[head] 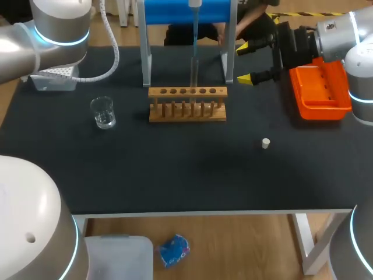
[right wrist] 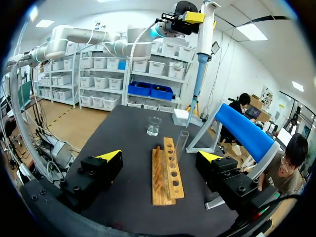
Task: Invert the test tube, pick up the pipette, mount the tip to pipette, aspirate from beaker and dispense into the tube, eject the tip, return the pipette, and cap with the stopper.
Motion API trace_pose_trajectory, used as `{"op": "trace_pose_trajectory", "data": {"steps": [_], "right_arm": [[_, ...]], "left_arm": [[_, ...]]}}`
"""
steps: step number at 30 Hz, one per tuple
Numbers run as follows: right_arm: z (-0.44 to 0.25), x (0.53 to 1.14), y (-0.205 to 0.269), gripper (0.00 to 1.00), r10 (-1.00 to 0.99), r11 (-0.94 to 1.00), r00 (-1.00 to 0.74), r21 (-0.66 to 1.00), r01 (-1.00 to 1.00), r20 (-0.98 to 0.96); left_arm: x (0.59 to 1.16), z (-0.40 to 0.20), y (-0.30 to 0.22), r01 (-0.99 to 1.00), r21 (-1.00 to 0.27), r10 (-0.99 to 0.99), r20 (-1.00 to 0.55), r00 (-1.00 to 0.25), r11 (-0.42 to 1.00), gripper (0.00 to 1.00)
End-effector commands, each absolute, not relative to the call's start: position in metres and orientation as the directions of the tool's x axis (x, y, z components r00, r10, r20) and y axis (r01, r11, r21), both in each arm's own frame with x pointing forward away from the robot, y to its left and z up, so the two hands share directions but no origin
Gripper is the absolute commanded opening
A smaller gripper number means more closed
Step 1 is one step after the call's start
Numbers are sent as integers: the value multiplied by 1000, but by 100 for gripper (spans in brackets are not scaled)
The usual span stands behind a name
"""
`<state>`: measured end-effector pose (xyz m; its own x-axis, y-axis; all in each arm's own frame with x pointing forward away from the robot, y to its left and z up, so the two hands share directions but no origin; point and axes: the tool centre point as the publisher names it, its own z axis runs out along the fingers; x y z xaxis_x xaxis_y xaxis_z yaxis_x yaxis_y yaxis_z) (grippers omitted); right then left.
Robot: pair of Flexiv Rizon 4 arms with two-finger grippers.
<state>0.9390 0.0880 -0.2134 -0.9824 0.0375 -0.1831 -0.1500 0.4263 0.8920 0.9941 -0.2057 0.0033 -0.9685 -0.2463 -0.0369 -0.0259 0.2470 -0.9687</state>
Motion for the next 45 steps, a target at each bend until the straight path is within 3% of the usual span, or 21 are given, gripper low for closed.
{"op": "trace_pose_trajectory", "data": {"steps": [1,26,45], "right_arm": [[-213,939,87,100,37,427,-982,892,-150,-183],[-213,939,87,100,37,427,-982,892,-150,-183],[-213,939,87,100,37,427,-982,892,-150,-183]], "left_arm": [[996,-4,-206,-34,-970,-243,-27,-970,243,0],[998,-20,-200,-79,-958,-275,-1,-961,277,0],[1003,-20,-209,-53,-976,-255,-3,-967,213,0]]}}
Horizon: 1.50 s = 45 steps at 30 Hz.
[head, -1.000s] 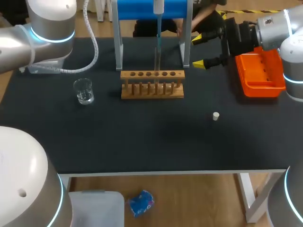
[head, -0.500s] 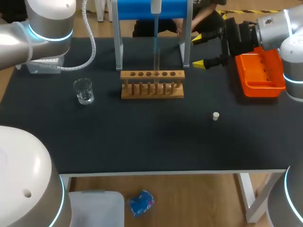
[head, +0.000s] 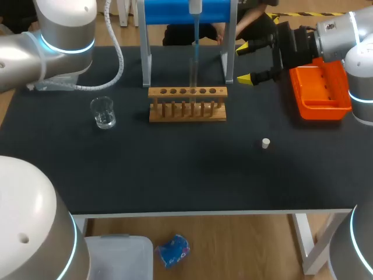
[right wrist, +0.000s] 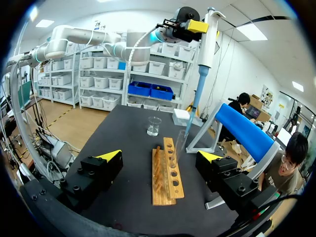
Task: Invert the test tube, pick up the pipette, mount the tip to pipette, aspirate from beaker and dispense into the tube, eject the tip, return the pipette, and cap with the stopper.
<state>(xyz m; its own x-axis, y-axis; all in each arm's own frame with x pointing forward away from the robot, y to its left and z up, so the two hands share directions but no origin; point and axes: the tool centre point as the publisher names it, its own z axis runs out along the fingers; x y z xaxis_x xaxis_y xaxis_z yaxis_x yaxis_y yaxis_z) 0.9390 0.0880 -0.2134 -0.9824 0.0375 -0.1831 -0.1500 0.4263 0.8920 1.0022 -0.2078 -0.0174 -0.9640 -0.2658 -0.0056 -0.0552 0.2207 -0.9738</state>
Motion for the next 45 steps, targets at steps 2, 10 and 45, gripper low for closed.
{"op": "trace_pose_trajectory", "data": {"steps": [2,10,45], "right_arm": [[-213,939,87,100,37,427,-982,892,-150,-183],[-213,939,87,100,37,427,-982,892,-150,-183],[-213,939,87,100,37,427,-982,892,-150,-183]], "left_arm": [[1002,-20,-209,-55,-975,-253,-1,-967,214,0],[996,-23,-209,-71,-968,-248,9,-969,242,0],[994,-38,-209,-36,-968,-273,-34,-961,248,0]]}}
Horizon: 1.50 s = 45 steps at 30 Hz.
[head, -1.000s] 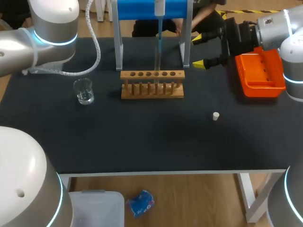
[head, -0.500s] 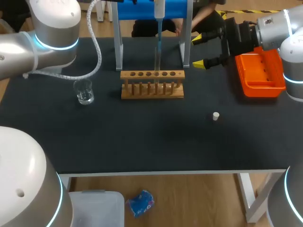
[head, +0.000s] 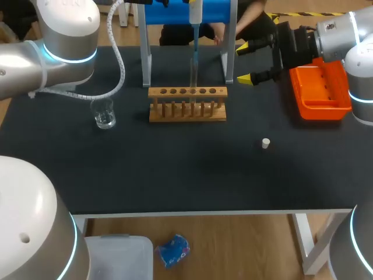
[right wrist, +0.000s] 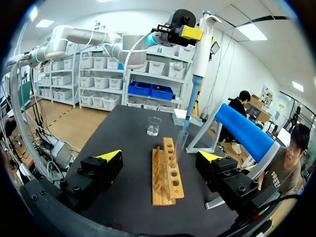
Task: Invert the test tube, pick up the pipette, mount the tip to pipette, aspirate from beaker and dispense into the tube, eject the tip, return the pipette, and cap with the stopper.
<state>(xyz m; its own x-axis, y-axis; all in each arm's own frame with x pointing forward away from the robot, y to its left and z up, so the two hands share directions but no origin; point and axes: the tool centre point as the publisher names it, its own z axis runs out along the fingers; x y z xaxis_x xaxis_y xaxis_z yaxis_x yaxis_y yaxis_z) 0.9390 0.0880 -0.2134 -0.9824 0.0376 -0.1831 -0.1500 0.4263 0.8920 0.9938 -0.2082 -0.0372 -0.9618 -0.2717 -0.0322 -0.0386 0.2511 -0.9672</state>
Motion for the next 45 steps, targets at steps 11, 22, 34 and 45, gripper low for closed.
{"op": "trace_pose_trajectory", "data": {"steps": [11,22,34,45], "right_arm": [[-213,939,87,100,37,427,-982,892,-150,-183],[-213,939,87,100,37,427,-982,892,-150,-183],[-213,939,87,100,37,427,-982,892,-150,-183],[-213,939,87,100,37,427,-982,892,-150,-183]], "left_arm": [[996,-39,-212,-18,-966,-268,-54,-962,260,0],[997,-46,-210,-19,-964,-275,-56,-960,265,0],[998,-55,-211,-29,-968,-281,-44,-959,250,0],[997,-62,-209,-36,-968,-286,-38,-957,249,0]]}}
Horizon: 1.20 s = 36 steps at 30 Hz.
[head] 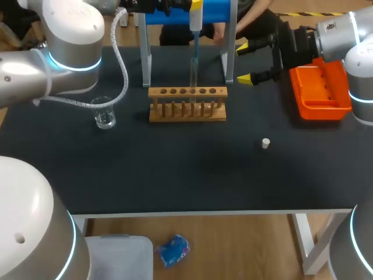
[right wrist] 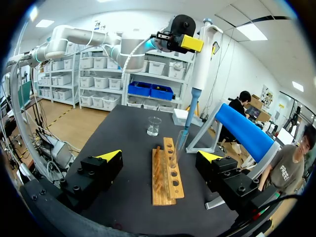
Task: Invert the test tube, pick up the pipette, mount the tip to pipette, aspirate from beaker and dispense into the tube, eject the tip, return the pipette, and cap with the stopper.
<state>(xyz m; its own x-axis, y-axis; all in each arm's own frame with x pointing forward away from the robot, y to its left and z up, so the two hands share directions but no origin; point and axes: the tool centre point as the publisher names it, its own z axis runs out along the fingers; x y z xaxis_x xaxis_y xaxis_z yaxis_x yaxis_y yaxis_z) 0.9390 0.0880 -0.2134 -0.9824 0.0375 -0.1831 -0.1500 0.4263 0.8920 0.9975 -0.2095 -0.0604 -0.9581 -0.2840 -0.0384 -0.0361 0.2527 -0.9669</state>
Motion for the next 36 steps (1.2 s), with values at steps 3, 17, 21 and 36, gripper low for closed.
{"op": "trace_pose_trajectory", "data": {"steps": [3,17,21,36], "right_arm": [[-213,939,87,100,37,427,-982,892,-150,-183],[-213,939,87,100,37,427,-982,892,-150,-183],[-213,939,87,100,37,427,-982,892,-150,-183],[-213,939,87,100,37,427,-982,892,-150,-183]], "left_arm": [[997,-63,-209,-40,-968,-290,-35,-956,248,0],[997,-70,-209,-47,-968,-293,-29,-956,248,0],[997,-72,-209,-50,-968,-293,-26,-956,248,0],[999,-78,-210,-48,-967,-298,-30,-954,251,0]]}}
